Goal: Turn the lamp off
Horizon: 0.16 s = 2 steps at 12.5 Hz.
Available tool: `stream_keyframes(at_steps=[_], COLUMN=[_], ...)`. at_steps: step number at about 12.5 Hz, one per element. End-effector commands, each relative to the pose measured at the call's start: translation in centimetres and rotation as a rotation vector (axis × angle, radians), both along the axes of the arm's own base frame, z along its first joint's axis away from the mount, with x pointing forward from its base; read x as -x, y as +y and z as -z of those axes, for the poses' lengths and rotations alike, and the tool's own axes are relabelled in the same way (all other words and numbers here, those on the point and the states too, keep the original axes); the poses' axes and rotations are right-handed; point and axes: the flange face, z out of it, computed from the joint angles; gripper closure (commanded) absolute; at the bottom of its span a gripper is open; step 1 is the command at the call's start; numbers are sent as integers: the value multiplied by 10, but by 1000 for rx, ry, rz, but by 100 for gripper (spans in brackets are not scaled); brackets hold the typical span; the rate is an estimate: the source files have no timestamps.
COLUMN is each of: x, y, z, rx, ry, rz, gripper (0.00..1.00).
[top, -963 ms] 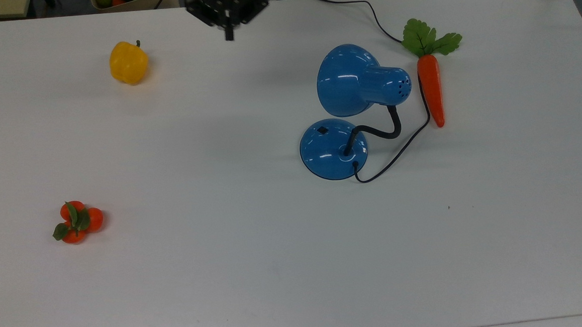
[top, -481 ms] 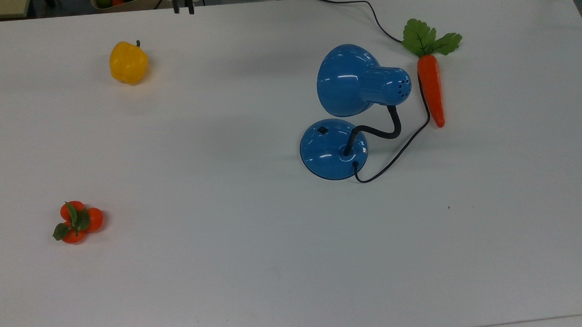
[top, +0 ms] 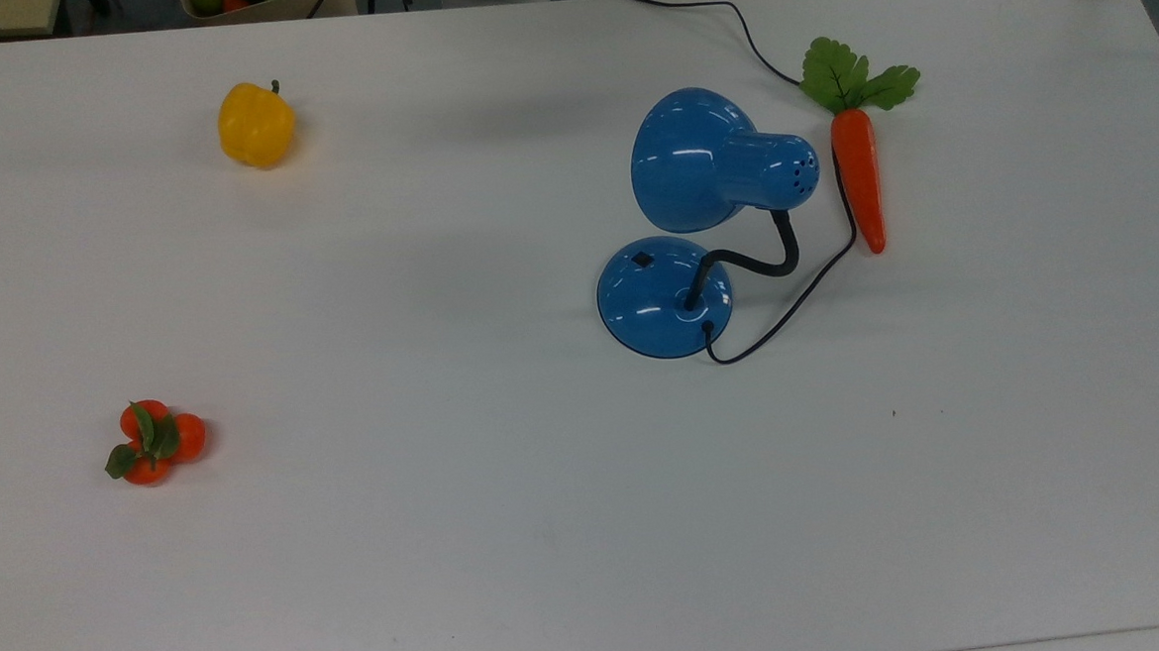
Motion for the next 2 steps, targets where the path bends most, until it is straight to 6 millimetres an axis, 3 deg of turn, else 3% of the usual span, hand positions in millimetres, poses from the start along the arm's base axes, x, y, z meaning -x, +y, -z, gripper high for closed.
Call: stream_keyframes(at_steps=[1,2], x=[10,10], y=[-1,-2], z=[-16,-16], rx=[-1,-1], ry=[15,15], rz=[22,24], gripper=[0,0])
